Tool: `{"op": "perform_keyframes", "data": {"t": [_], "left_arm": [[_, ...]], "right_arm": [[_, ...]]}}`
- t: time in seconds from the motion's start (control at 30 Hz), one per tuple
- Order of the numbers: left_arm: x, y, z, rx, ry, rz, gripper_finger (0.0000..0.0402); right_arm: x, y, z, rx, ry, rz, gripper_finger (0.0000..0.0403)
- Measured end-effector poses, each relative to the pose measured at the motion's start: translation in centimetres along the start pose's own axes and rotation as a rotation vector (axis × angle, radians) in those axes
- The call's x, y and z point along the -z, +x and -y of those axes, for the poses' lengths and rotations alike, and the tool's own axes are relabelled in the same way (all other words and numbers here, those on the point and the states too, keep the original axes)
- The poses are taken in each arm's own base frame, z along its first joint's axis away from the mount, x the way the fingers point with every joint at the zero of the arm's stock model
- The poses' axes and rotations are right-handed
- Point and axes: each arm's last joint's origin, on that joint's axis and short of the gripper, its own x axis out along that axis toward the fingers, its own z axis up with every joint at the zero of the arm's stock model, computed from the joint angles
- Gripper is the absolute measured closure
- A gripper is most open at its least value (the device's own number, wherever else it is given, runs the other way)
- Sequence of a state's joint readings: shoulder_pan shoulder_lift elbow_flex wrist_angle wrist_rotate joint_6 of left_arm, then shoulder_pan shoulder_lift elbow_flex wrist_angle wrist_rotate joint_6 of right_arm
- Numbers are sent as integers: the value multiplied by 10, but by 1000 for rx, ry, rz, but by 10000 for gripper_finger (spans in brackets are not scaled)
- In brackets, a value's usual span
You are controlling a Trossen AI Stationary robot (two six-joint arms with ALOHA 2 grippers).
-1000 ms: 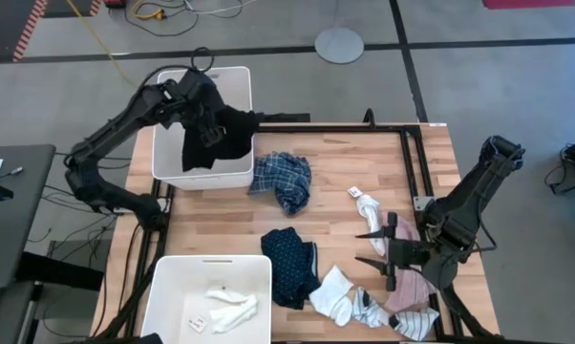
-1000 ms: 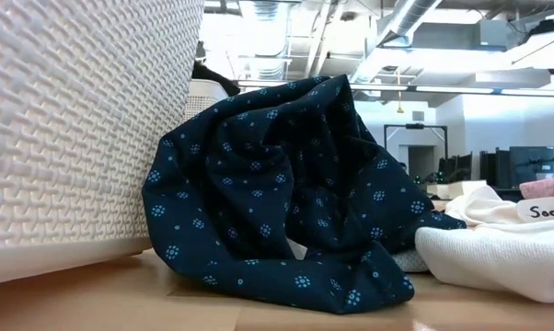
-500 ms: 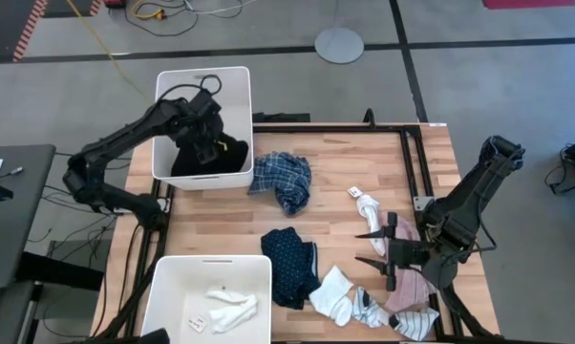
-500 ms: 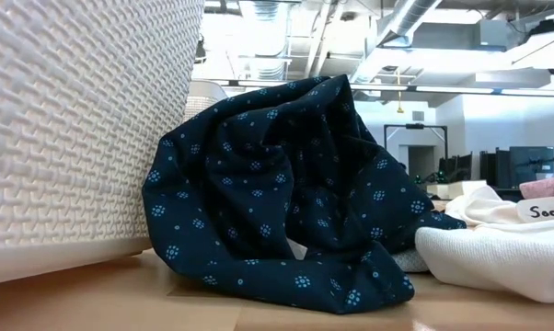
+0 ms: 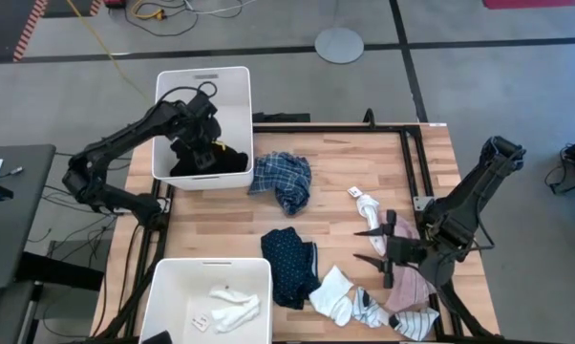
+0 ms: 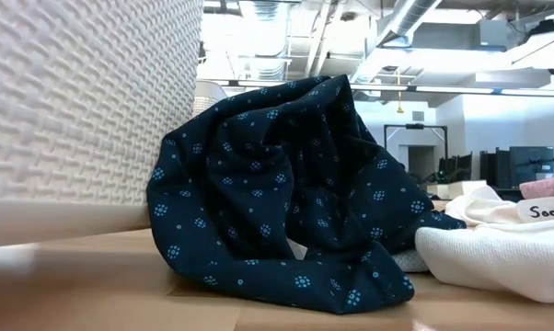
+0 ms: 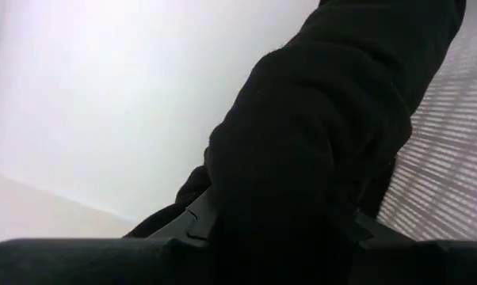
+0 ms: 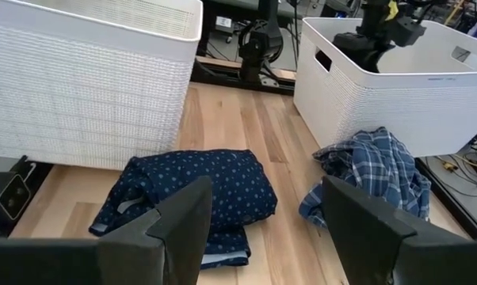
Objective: Sort clothes
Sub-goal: Put the black jacket into the top white bin, then put the bottom white sock into the bottom white bin
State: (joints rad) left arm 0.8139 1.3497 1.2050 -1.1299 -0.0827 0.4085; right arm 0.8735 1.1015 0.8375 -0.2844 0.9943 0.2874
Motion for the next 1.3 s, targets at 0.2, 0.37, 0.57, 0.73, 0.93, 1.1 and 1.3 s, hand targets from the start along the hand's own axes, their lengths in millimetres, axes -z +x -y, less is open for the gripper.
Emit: {"op": "perform_keyframes", "data": {"t": [0.2,0.37,0.57,0.73,0.93,1.1,1.3], "left_arm": [[-2,7,2,73,21,-59,289],[-10,14,3,115,42,-131,259],[-19,10,3,96,65,-182,215],[-25,-11,-2,60,58,-145,200],[-30,-52,-5,25,42,-29,196],[-26,-91,-3,-6,40,87,195],[-15,-135,9,4,33,264,195]], "right_arm": [[0,1,1,7,3,-1,148],[0,1,1,6,9,-1,148],[0,1,1,6,23,-1,148],[0,1,1,6,22,-1,148],[0,2,2,11,23,-2,148],[0,2,2,11,23,-2,148],[0,2,2,11,23,-2,148]]}}
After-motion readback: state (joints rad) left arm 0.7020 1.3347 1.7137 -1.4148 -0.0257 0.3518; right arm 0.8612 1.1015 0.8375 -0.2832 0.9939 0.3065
